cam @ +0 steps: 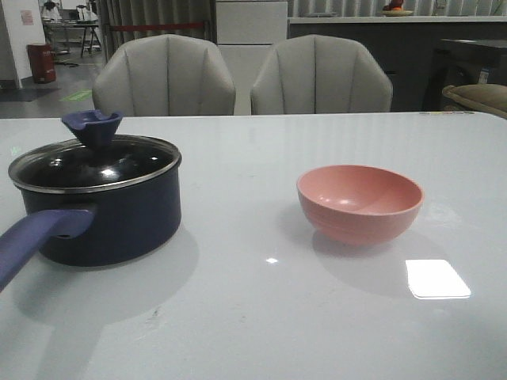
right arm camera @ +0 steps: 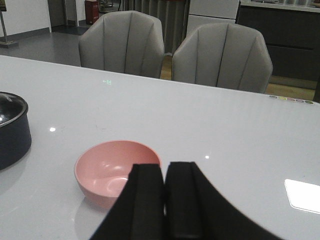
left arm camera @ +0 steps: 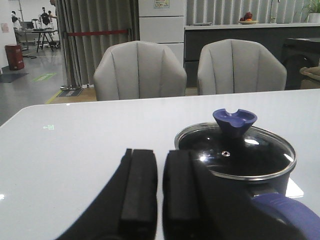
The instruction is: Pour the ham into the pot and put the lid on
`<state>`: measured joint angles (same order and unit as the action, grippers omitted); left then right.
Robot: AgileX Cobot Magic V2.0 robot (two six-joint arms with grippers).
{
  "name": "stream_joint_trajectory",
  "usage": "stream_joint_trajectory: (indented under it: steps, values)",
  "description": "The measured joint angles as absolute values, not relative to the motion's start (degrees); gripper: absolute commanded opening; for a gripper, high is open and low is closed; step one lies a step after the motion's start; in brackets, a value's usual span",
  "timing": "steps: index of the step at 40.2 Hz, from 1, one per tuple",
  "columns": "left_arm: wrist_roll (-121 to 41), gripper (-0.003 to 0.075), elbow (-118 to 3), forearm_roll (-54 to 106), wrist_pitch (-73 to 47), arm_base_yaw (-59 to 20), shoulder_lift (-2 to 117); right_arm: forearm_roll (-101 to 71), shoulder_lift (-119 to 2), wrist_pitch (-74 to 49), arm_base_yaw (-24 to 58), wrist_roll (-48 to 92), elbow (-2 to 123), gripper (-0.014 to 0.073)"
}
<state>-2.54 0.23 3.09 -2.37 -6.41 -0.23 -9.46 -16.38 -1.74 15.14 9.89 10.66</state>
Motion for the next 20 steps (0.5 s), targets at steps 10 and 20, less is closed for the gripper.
stream_joint_trajectory:
  steps: [10, 20]
  values:
    - [-2.54, 0.0133, 0.23, 3.09, -1.98, -6.41, -0.23, -9.46, -16.38, -1.74, 15.14, 9.89, 10.66, 0.015]
    - [-2.54, 0.0133, 0.23, 3.09, -1.98, -6.41, -0.23, -9.46, -16.38, -1.74, 15.14, 9.89, 10.66, 0.015]
